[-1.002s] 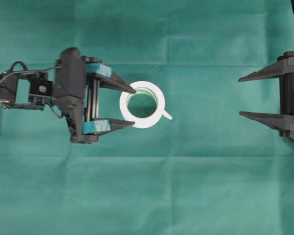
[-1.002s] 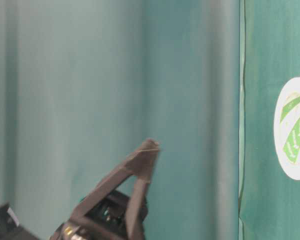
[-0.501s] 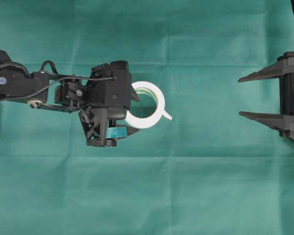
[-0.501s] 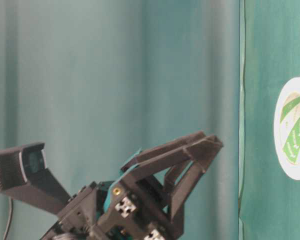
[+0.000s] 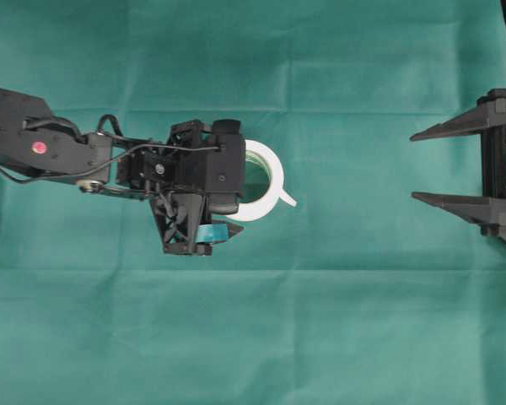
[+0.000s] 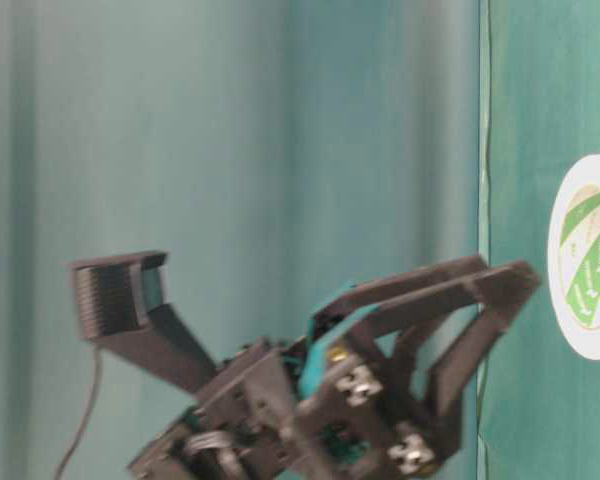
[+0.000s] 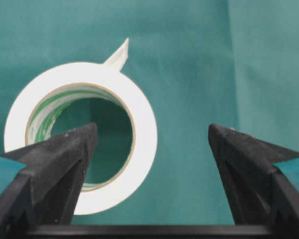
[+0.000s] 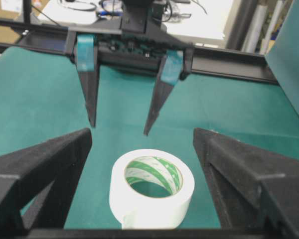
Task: Peel off the duct tape with your right arm.
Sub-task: 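Close the left gripper on the tape roll's rim and lift it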
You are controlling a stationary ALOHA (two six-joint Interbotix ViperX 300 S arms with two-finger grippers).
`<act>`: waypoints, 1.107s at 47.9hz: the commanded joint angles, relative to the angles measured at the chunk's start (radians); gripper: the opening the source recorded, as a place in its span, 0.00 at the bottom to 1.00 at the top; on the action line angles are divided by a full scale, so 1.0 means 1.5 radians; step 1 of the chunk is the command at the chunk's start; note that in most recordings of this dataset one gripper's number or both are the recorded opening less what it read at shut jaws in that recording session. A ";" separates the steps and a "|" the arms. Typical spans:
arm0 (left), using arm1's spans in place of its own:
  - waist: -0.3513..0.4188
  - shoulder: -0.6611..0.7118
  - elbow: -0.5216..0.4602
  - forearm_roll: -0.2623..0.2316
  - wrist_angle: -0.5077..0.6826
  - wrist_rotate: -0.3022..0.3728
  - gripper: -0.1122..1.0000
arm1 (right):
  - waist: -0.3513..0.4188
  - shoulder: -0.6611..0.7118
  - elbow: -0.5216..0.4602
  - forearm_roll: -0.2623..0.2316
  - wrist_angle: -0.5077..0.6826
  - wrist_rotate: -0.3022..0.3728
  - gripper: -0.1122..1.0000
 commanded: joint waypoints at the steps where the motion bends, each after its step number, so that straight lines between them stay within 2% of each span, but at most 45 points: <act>1: 0.003 0.003 -0.013 -0.001 -0.009 0.000 0.94 | -0.001 0.005 -0.008 -0.001 -0.007 0.001 0.69; 28: 0.010 0.101 -0.012 -0.001 -0.059 -0.001 0.94 | -0.001 0.005 -0.008 -0.001 -0.007 0.001 0.69; 53: 0.020 0.147 -0.014 -0.001 -0.074 0.000 0.94 | -0.001 0.011 -0.001 0.000 -0.021 0.002 0.69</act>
